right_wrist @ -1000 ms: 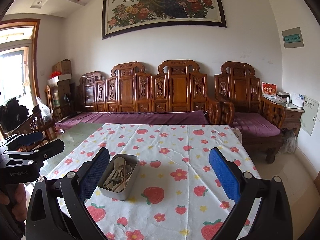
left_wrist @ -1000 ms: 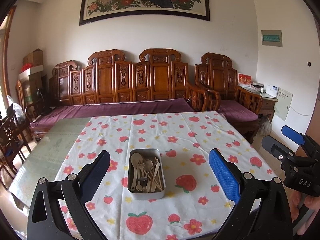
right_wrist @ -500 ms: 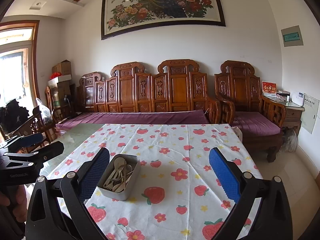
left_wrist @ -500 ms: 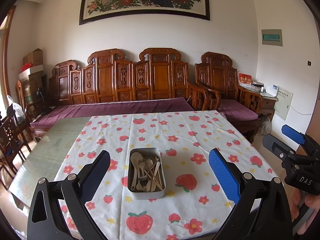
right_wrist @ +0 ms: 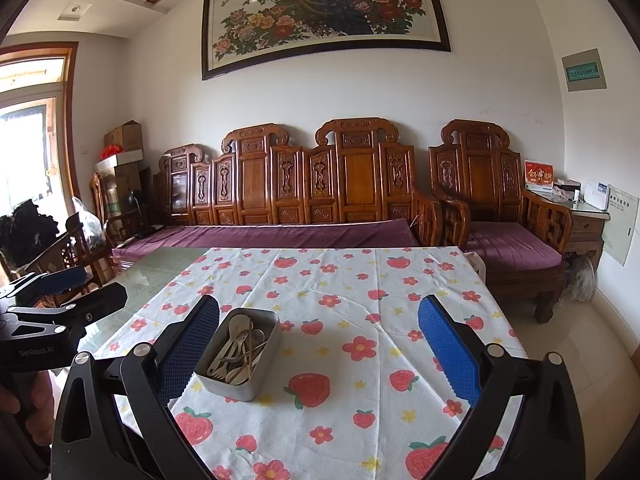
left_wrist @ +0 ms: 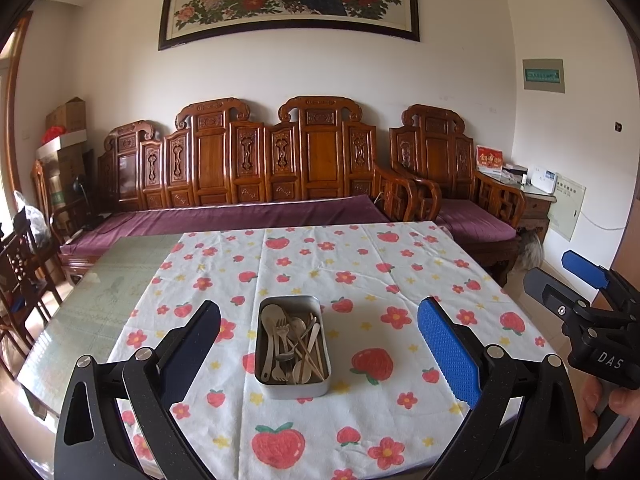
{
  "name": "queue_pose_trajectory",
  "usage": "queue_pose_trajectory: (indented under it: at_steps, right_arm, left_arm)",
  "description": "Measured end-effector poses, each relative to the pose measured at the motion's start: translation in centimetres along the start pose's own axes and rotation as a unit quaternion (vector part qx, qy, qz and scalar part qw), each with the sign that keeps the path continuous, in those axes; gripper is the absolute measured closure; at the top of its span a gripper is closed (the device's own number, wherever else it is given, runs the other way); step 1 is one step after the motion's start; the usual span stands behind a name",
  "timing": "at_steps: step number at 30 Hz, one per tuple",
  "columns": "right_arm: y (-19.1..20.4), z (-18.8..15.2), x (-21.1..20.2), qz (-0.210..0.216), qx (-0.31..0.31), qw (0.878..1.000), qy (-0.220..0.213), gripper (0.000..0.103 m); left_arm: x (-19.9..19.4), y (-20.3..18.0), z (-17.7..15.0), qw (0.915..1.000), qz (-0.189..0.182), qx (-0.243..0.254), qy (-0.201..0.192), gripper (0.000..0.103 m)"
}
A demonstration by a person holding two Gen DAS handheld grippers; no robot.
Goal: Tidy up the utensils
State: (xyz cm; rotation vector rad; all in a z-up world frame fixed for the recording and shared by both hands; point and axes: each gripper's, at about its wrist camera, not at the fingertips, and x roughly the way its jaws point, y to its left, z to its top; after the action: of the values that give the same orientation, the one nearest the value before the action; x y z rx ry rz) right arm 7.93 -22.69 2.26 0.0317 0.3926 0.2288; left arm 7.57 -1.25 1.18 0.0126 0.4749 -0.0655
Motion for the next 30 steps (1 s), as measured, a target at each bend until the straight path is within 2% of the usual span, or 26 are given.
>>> queue_pose_trajectory:
  at_steps: [30]
  right_arm:
    - [0.08,-0.11,0.11,-0.001,0.001,1.000,0.001,0.003]
  left_arm:
    - [-0.24,-0.12,0.10,1.0000,-0.002,-0.002,-0.003,0.008]
